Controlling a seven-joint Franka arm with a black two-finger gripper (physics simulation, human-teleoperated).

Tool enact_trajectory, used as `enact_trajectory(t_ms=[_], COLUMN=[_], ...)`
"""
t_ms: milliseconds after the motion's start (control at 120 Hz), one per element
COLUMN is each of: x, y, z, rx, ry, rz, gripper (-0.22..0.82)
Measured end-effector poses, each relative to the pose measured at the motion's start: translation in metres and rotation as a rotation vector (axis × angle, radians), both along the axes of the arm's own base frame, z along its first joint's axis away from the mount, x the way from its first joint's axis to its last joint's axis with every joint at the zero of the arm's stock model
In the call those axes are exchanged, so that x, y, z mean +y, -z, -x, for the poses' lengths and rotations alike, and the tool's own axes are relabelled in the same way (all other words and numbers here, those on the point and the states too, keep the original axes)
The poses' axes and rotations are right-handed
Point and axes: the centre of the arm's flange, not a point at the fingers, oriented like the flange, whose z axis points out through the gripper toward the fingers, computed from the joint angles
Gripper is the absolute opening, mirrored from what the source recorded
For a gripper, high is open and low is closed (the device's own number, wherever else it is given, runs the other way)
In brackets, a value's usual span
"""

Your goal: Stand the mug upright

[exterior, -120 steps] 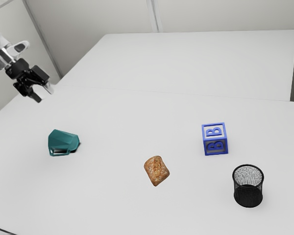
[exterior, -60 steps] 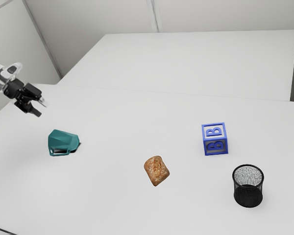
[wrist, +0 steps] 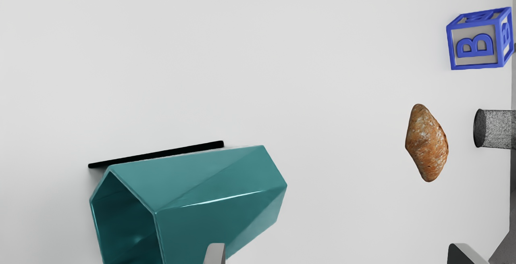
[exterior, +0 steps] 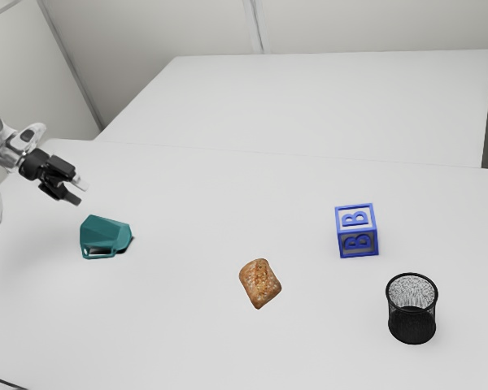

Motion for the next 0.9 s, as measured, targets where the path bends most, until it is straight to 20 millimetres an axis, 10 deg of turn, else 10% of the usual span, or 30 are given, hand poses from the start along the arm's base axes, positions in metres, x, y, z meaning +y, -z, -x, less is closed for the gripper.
enact_trajectory(t_ms=[358,900], x=[0.049,0.015], y=[0.038,0.089], z=[0.011,0.022], rx=[-0.039,0.069], ry=[-0.032,-0.090], rz=[0.020,0.144], gripper=[0.60,0.60])
